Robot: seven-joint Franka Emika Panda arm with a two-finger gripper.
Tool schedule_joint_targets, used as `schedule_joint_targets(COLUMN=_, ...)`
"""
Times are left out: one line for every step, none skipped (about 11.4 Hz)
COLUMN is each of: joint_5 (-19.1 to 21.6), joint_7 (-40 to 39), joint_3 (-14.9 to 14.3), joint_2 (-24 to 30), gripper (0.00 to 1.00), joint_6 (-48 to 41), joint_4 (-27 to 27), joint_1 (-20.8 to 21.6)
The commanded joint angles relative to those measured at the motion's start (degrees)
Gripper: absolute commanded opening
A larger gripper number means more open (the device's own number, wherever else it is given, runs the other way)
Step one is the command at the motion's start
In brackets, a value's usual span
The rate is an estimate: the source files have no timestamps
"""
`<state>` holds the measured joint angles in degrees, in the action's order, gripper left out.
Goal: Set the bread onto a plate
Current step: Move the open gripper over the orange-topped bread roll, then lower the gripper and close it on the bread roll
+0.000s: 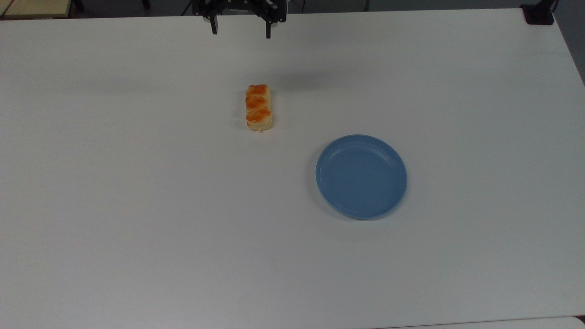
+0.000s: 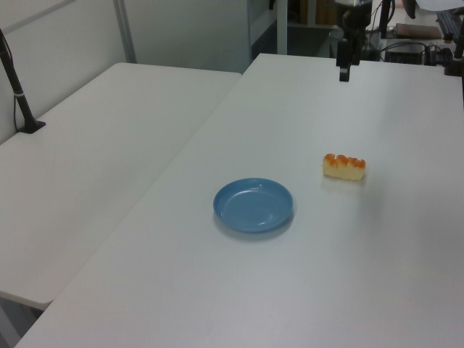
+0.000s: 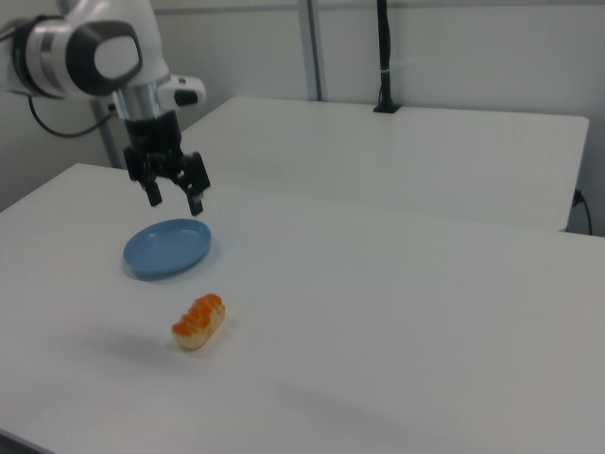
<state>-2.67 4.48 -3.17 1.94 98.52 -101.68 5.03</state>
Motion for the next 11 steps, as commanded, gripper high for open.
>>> schedule_joint_targets(joint_5=0.3, joint_7=-1.75, joint_3=0.36, joint_2=2.02, gripper=1.0, joint_6=12.35, joint_4=-14.03, joint_1=-0.02)
schedule_joint_targets(joint_5=-0.4, joint_7=-1.75, joint_3=0.45, joint_2=1.32, gripper=1.0, joint_6=17.44, joint_4=-17.9, joint_1=0.42)
schedule_joint_targets(joint_5=-1.02, joint_7=-1.67, joint_3=0.54, joint_2=-0.17, gripper=1.0, joint_6=21.67, joint_4=-20.72, joint_1=0.68)
schedule_joint_targets(joint_5=-1.63, joint_7=-1.67, joint_3=0.97, joint_2=-2.1, gripper=1.0, joint_6=23.8, joint_4=-21.79, joint_1=0.77)
schedule_joint_targets(joint_5=-1.81, joint_7=-1.58, joint_3=1.59, joint_2=-4.9, gripper=1.0, joint_6=25.82, joint_4=-21.8, joint_1=0.77)
schedule_joint_targets(joint_5=-1.9, joint_7=-1.4, joint_3=2.29, joint_2=-7.36, gripper=1.0, joint_6=27.93, joint_4=-21.8, joint_1=0.77)
schedule_joint_targets(joint_5=-1.9, joint_7=-1.32, joint_3=2.64, joint_2=-9.56, gripper=1.0, joint_6=29.69, joint_4=-21.8, joint_1=0.77)
schedule_joint_targets(joint_5=-2.25, joint_7=-1.23, joint_3=2.91, joint_2=-11.15, gripper=1.0, joint_6=30.75, joint_4=-21.8, joint_1=0.77)
schedule_joint_targets(joint_5=-3.3, joint_7=-1.23, joint_3=2.91, joint_2=-12.04, gripper=1.0, joint_6=31.02, joint_4=-21.8, joint_1=0.77)
schedule_joint_targets(joint_5=-4.18, joint_7=-1.23, joint_3=2.82, joint_2=-12.13, gripper=0.89, joint_6=31.03, joint_4=-21.8, joint_1=0.6)
schedule_joint_targets(joint_5=-4.45, joint_7=-1.23, joint_3=2.82, joint_2=-12.13, gripper=0.77, joint_6=31.03, joint_4=-21.72, joint_1=0.51)
